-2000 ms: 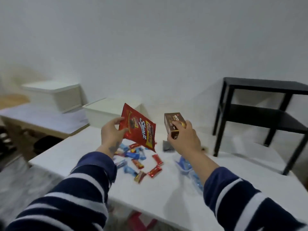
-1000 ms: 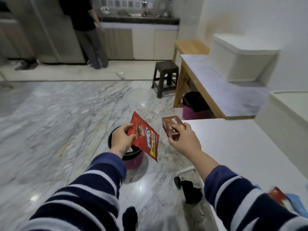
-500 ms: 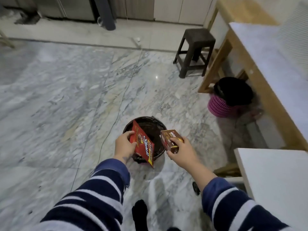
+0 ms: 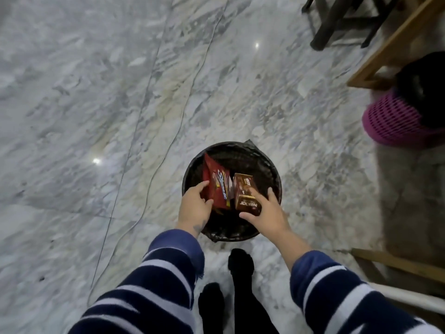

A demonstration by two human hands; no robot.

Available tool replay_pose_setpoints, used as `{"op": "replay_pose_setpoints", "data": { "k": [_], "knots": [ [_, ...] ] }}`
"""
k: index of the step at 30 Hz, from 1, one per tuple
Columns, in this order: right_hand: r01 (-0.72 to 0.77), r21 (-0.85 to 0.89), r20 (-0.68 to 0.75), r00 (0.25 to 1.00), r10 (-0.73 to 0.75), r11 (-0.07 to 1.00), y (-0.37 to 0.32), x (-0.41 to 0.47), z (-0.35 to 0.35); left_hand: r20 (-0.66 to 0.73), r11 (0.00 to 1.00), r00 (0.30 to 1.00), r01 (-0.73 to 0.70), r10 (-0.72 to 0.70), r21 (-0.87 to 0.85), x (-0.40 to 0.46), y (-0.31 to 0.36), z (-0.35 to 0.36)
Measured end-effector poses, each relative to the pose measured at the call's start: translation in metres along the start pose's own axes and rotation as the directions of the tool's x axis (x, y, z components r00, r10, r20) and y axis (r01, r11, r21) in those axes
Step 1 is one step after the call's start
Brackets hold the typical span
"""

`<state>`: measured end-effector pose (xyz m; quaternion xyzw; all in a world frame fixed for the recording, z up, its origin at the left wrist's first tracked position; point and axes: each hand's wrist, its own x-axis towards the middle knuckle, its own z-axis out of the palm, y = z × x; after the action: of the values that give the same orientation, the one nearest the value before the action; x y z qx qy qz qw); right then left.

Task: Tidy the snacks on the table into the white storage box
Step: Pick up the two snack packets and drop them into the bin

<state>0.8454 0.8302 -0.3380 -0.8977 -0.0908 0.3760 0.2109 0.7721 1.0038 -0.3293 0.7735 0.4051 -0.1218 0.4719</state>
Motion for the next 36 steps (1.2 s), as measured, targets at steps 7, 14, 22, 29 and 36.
{"op": "replay_pose_setpoints", "data": {
  "k": [7,14,22,29,36],
  "knots": [
    [-0.031,-0.043,0.045,0.998,0.033,0.999,0.002,0.020,-0.007,0.068,0.992,0.990,0.127,-0.125,-0.015,0.002,0.003,0.002],
    [0.017,-0.050,0.082,0.997,-0.013,0.999,-0.026,-0.009,-0.074,0.107,0.994,0.994,-0.035,0.023,0.108,-0.016,0.076,-0.034],
    [-0.070,0.010,0.017,0.997,0.070,0.997,-0.032,-0.133,-0.165,0.434,0.836,0.883,-0.367,0.176,0.408,-0.095,0.176,-0.063],
    [-0.224,0.171,-0.147,0.957,0.249,0.960,-0.004,-0.281,-0.199,0.657,0.557,0.702,-0.673,0.275,0.486,-0.200,0.243,-0.038],
    [-0.325,0.304,-0.323,0.849,0.418,0.895,0.059,-0.450,-0.196,0.831,0.202,0.429,-0.903,0.353,0.380,-0.348,0.280,0.035]
  ]
}}
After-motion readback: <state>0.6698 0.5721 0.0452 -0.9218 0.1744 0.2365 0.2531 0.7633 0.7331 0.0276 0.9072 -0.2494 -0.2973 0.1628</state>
